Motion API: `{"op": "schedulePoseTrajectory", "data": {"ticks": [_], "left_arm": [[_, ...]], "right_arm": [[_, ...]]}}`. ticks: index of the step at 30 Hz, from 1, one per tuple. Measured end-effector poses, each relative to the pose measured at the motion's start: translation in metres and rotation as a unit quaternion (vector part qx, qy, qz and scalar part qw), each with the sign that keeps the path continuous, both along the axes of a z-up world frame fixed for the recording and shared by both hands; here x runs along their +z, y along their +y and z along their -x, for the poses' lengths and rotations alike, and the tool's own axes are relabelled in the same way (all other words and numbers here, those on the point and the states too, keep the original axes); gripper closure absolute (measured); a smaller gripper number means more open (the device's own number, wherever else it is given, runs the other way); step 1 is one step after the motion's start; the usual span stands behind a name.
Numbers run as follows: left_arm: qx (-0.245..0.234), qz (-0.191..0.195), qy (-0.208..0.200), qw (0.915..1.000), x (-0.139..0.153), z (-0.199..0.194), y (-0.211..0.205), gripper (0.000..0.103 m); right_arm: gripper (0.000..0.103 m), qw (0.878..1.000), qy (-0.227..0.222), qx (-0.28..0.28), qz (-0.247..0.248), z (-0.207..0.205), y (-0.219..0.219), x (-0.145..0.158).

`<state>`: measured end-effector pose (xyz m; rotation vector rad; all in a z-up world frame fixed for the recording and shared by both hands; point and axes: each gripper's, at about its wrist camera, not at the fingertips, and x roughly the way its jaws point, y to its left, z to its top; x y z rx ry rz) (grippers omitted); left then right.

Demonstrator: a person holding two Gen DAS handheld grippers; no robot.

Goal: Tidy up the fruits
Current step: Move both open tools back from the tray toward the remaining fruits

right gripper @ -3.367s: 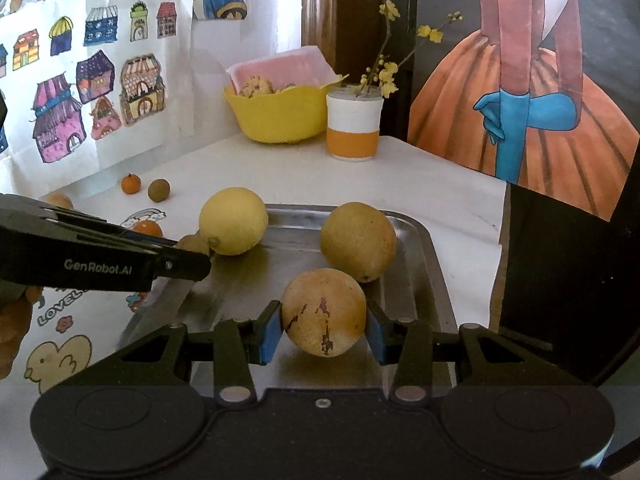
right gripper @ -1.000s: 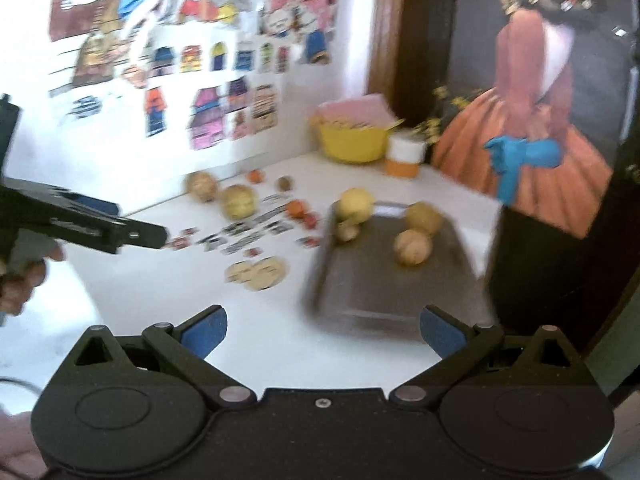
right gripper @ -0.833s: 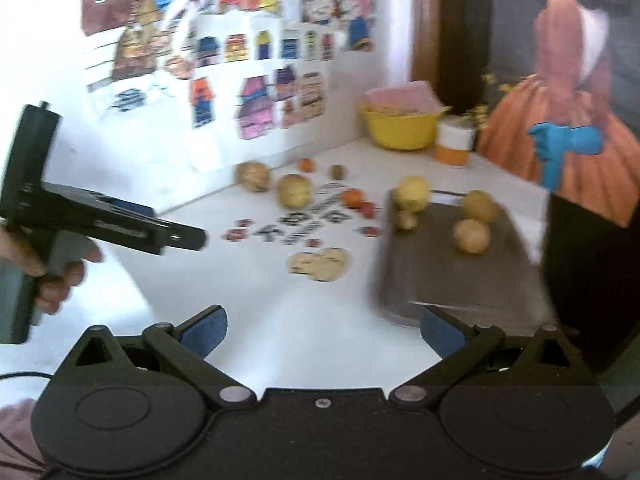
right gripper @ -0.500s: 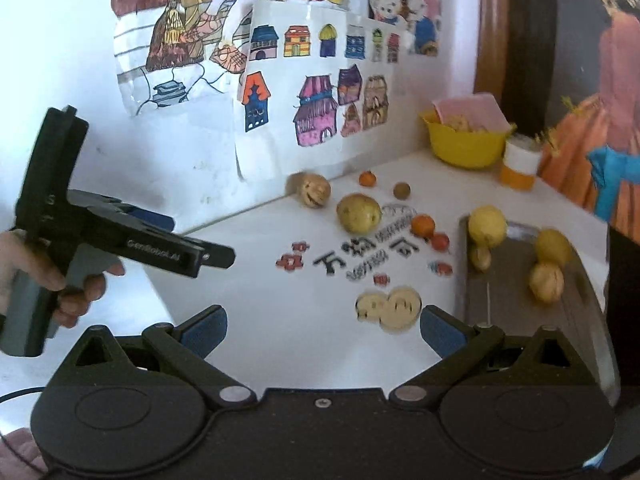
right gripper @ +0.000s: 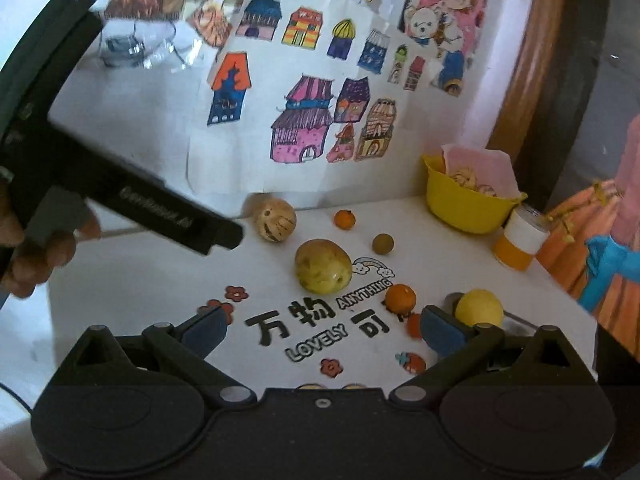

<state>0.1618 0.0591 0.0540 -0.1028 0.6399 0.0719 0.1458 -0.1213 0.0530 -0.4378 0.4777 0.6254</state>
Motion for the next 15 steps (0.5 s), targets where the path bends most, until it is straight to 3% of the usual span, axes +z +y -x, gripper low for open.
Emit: {"op": "schedulePoseTrajectory", "data": {"ticks": [8,15], "left_arm": [[0.008,-0.007,-0.006,0.9999,-0.013,-0.038,0.002,0.001],[0.016,-0.069,-0.002,0.9975,-0.027,-0.063,-0.011,0.003]], "right_arm": [[0.001,1.0,0.013,0.019,0.003,-0.042,0.006,-0.02],[0.001,0.998,0.04,0.038,-0.007,-0.083,0.021,-0.036]]}}
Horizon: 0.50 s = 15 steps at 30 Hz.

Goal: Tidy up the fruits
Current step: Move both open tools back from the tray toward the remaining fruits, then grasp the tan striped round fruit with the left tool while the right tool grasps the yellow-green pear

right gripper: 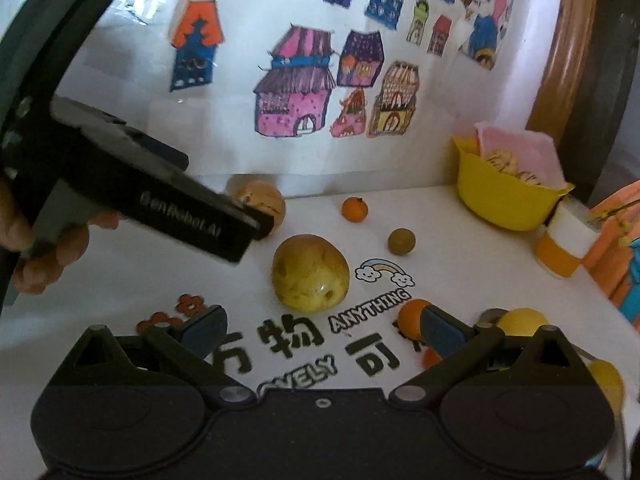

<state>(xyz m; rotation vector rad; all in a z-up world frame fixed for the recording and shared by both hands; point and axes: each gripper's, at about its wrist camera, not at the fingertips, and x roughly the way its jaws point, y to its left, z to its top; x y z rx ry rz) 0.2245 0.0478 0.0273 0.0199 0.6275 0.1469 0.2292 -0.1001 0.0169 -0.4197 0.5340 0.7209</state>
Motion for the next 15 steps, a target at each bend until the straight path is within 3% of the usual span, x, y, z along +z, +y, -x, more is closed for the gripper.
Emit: {"op": "schedulePoseTrajectory", "data": {"ticks": [15], "left_arm": [[0.022,0.055,-0.005,0.9982,-0.015,-0.028,0.014,0.025]], "right_arm": [[0.019,0.999,0.02,0.027,-0.007,-0.037,0.029,-0.018]]}}
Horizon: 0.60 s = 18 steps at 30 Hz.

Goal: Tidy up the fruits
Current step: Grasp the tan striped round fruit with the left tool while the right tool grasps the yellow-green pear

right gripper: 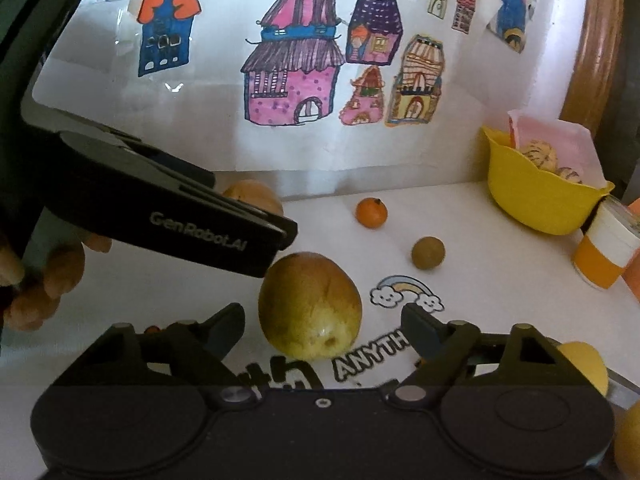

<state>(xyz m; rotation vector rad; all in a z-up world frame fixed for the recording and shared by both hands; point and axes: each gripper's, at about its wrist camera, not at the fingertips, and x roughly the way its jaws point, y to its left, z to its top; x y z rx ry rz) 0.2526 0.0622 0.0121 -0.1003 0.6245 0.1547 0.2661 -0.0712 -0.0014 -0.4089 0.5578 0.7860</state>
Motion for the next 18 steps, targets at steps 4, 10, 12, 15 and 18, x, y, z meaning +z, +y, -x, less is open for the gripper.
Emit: {"op": "schedulePoseTrajectory", "data": {"ticks": [4,10,12,15,18], "left_arm": [[0.0,0.03,0.025,0.9992,-0.008,-0.008,0.007,0.03],[0.01,0.052,0.03,0.9981,-0.014,-0.012,0.011,0.034],[0.012,0.052,0.03,0.9981,-0.014,-0.013,0.01,0.034],[0.016,0.057,0.026,0.9979,-0.015,-0.014,0.01,0.034],[0.018,0.054,0.025,0.9981,-0.015,-0.015,0.011,0.047]], "right_arm": [[0.021,1.0,0.0,0.007,-0.002,-0.002,0.006,-0.002],[0.025,1.0,0.023,0.002,-0.019,-0.009,0.01,-0.006],[0.031,0.999,0.024,0.0,-0.021,-0.01,0.01,-0.006],[0.045,0.999,0.027,-0.003,-0.024,-0.01,0.01,-0.006],[0.048,0.999,0.026,-0.007,-0.024,-0.009,0.009,-0.005]]}}
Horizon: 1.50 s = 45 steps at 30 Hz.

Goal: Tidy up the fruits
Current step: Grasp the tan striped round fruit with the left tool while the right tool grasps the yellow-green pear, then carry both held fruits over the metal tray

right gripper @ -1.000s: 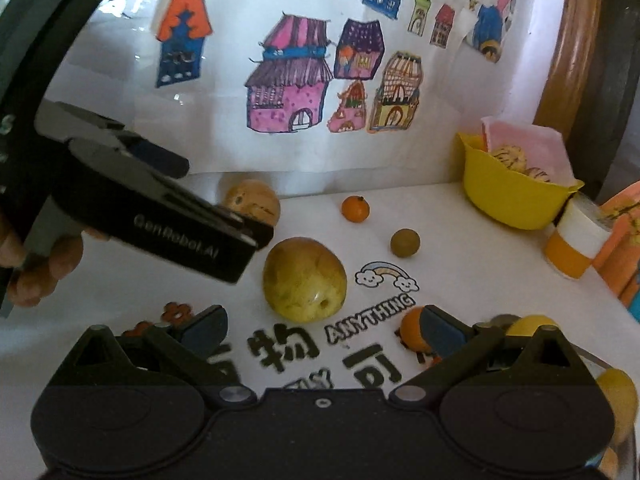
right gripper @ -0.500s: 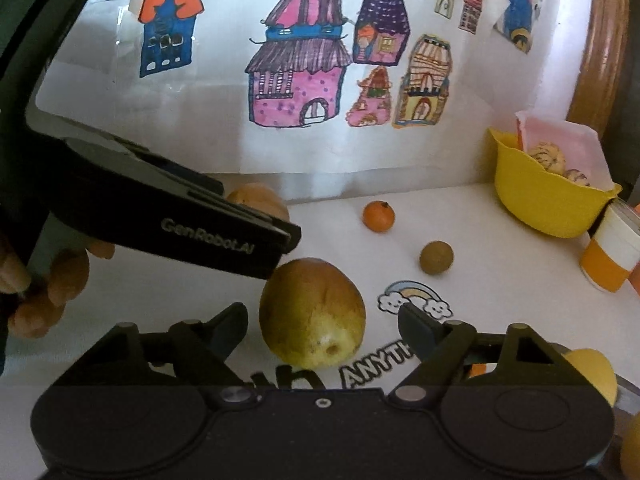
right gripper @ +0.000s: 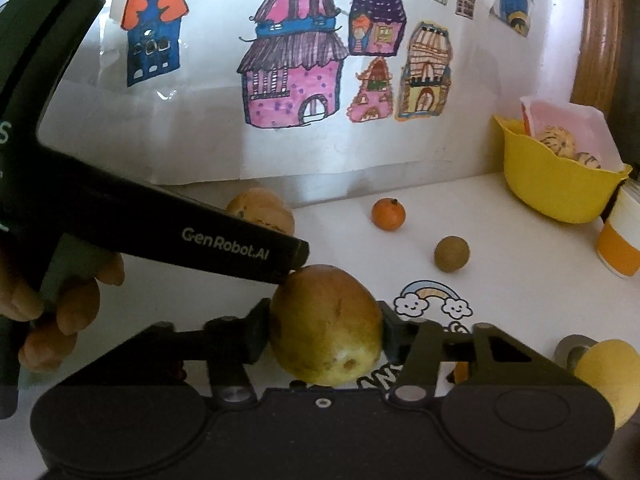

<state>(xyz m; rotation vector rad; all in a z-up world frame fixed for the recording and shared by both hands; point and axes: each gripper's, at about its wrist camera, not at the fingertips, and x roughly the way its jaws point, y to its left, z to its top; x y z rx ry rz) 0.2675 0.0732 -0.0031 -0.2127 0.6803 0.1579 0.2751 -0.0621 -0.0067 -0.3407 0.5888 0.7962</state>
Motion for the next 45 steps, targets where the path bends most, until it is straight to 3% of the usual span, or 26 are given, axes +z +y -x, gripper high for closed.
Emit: {"op": "schedulePoseTrajectory", "data": {"ticks": [19,37,45], "left_arm": [[-0.041,-0.001,-0.011,0.9991,0.017,0.036,-0.028,0.05],[-0.09,-0.001,-0.025,0.9956,0.044,0.08,-0.088,0.05],[-0.124,0.002,-0.022,0.9921,0.045,0.076,-0.13,0.05]], "right_arm": [[0.049,0.999,0.014,-0.035,0.004,0.044,-0.043,0.01],[0.049,0.995,-0.009,-0.096,-0.038,0.107,-0.123,0.037],[0.049,0.986,-0.036,-0.151,-0.056,0.112,-0.18,0.05]]}}
